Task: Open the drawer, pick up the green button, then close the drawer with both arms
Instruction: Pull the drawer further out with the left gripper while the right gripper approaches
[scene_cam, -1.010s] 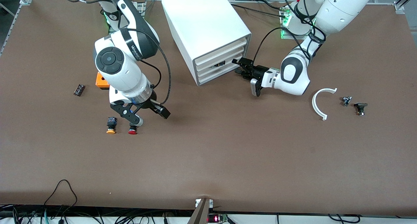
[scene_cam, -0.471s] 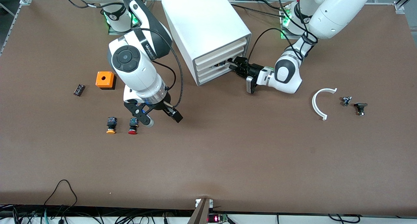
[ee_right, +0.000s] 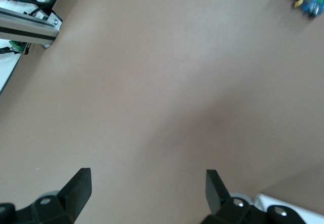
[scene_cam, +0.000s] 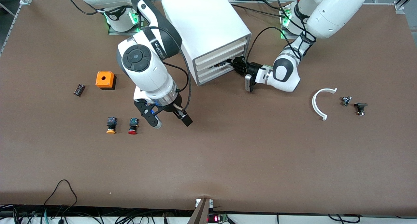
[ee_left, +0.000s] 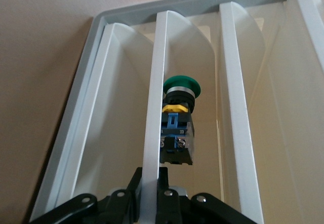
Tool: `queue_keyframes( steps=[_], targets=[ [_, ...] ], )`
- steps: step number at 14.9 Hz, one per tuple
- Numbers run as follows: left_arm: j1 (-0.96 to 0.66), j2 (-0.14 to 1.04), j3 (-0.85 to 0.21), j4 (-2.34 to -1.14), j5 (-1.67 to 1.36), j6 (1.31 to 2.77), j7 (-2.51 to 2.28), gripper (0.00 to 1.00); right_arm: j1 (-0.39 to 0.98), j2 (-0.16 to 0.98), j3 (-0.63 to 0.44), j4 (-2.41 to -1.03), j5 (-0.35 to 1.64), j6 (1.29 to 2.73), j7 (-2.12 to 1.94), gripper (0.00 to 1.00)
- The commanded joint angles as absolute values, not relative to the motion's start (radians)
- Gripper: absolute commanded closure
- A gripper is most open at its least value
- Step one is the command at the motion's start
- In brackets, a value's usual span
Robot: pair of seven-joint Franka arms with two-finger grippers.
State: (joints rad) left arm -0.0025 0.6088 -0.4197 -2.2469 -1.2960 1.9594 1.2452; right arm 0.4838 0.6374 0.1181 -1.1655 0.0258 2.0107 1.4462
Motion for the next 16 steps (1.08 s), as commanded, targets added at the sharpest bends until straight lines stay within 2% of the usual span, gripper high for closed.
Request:
queue_keyframes(
  steps=[1,7,11,14,15,16],
  targets=[
    [0.012,0.6,-0.397,-2.218,-1.309,1.957,1.255,1.0,0.494,0.661,0.12,-1.097,0.064,1.98,1.497,0.0],
    [0.025,0.609,-0.305,-2.094,-1.14,1.947,1.149,1.0,0.532,0.683,0.127,-1.074,0.201,1.996,1.549,0.0],
    [0.028,0.669,-0.276,-1.993,-1.083,1.945,1.129,1.0,0.603,0.75,0.126,-1.043,0.204,2.002,1.664,0.0],
    [0.029,0.673,-0.265,-1.97,-1.072,1.944,1.129,1.0,0.667,0.781,0.121,-1.045,0.199,2.005,1.729,0.0],
    [0.029,0.672,-0.265,-1.967,-1.059,1.944,1.131,0.32,0.678,0.791,0.123,-1.045,0.199,2.014,1.75,0.0],
    [0.043,0.67,-0.262,-1.965,-1.057,1.939,1.131,0.0,0.698,0.802,0.121,-1.045,0.199,2.02,1.772,0.0]
  ],
)
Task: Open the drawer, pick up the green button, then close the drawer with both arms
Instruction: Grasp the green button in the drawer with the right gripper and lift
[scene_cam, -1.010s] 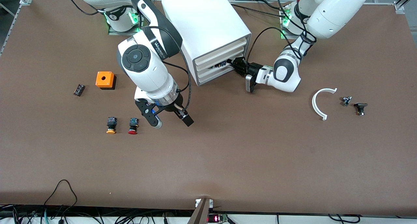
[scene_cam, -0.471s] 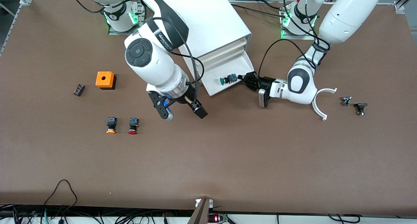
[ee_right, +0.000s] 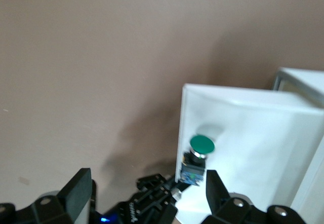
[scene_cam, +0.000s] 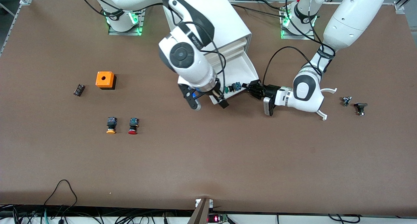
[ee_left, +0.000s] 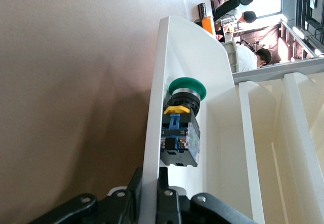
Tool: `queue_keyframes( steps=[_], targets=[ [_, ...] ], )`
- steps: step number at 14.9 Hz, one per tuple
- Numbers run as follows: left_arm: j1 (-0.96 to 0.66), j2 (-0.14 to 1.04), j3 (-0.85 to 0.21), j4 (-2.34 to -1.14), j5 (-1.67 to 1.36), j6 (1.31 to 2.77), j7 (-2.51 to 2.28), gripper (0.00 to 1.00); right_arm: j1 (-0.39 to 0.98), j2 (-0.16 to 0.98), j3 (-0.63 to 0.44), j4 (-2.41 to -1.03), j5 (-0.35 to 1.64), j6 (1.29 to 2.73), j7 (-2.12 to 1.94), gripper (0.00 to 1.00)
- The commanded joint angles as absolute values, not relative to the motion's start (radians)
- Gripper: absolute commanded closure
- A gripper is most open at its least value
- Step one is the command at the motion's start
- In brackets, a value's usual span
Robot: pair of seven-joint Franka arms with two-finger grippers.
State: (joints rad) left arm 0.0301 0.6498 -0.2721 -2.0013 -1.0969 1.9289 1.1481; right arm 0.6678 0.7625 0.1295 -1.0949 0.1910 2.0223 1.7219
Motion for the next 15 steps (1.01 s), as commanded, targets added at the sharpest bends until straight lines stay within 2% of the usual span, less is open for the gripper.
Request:
queue_keyframes(
  steps=[1,9,15],
  targets=[
    [0.058,0.669,-0.262,-1.96,-1.052,1.924,1.131,0.0,0.719,0.813,0.121,-1.045,0.193,2.022,1.785,0.0],
    [0.115,0.575,-0.256,-1.841,-0.798,1.758,0.801,0.0,0.802,0.894,0.114,-1.051,0.133,2.062,1.874,0.0],
    [0.127,0.565,-0.25,-1.652,-0.542,1.614,0.487,0.0,0.821,0.951,0.115,-1.051,0.137,2.112,1.902,0.01]
  ],
)
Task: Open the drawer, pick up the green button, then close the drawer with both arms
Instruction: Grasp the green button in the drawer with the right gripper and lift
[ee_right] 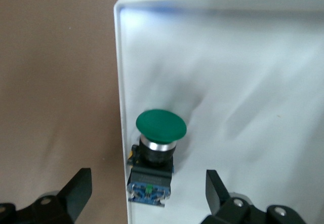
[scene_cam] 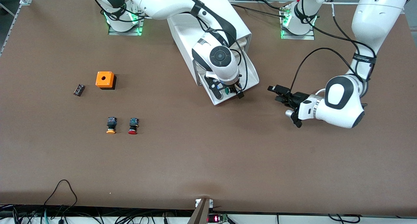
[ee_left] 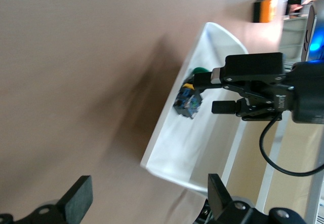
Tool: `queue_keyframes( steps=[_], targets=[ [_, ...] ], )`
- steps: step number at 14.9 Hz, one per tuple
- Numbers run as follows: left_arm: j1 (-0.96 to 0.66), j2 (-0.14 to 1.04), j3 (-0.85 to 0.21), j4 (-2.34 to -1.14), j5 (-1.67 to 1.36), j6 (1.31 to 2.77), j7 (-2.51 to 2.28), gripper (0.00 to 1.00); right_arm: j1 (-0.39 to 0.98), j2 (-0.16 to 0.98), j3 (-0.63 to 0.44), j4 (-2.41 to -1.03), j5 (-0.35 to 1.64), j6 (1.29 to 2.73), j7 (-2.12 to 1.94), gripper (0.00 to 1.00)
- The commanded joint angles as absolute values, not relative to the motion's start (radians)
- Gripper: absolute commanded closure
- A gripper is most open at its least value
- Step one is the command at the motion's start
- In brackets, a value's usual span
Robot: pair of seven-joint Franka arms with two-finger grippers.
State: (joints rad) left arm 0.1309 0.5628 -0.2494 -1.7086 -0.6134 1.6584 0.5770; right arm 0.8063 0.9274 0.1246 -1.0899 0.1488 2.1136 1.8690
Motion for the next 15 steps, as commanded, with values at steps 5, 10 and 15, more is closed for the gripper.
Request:
queue_keyframes(
  steps=[5,10,15],
  targets=[
    [0.109,0.557,-0.265,-1.481,-0.372,1.497,0.229,0.0,0.825,0.957,0.117,-1.051,0.137,2.114,1.916,0.45],
    [0.074,0.54,-0.268,-1.341,-0.201,1.402,0.02,0.0,0.825,0.954,0.117,-1.048,0.137,2.129,1.914,1.0],
    [0.045,0.541,-0.268,-1.308,-0.129,1.397,-0.087,0.0,0.805,0.91,0.107,-1.043,0.133,2.092,1.892,1.0]
  ],
)
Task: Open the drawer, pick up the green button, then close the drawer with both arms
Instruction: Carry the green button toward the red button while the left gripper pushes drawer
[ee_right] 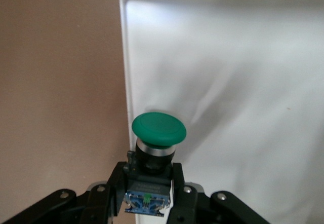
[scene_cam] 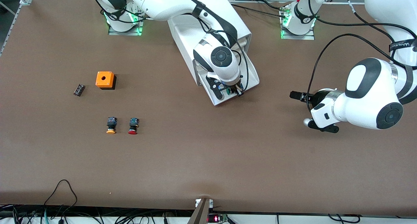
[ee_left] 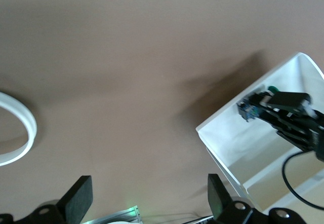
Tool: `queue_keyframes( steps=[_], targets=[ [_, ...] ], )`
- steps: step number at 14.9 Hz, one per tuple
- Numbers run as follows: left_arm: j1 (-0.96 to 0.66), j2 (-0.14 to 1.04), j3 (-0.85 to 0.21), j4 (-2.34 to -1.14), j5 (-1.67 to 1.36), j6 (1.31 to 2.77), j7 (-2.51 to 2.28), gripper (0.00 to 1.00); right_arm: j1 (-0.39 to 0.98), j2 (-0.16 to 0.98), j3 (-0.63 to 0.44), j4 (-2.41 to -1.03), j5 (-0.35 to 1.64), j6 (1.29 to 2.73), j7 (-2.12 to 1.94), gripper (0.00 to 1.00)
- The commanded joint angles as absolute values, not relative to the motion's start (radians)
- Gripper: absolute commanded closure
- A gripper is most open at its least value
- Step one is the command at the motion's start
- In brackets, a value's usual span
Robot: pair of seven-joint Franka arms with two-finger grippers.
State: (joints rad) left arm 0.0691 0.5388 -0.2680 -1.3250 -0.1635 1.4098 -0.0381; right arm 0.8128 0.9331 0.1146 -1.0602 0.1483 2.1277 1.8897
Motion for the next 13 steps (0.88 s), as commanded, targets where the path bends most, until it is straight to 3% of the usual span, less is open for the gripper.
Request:
queue_keyframes(
  steps=[1,8,13],
  targets=[
    [0.026,0.541,-0.267,-1.31,-0.129,1.399,-0.113,0.0,0.778,0.896,0.112,-1.043,0.135,2.071,1.853,1.0],
    [-0.081,0.552,-0.264,-1.425,-0.084,1.645,-0.438,0.0,0.651,0.782,0.117,-1.046,0.147,1.893,1.361,1.0],
    [-0.181,0.566,-0.261,-1.661,-0.083,2.036,-0.668,0.0,0.517,0.738,0.114,-1.087,0.147,1.753,0.886,1.0]
  ],
)
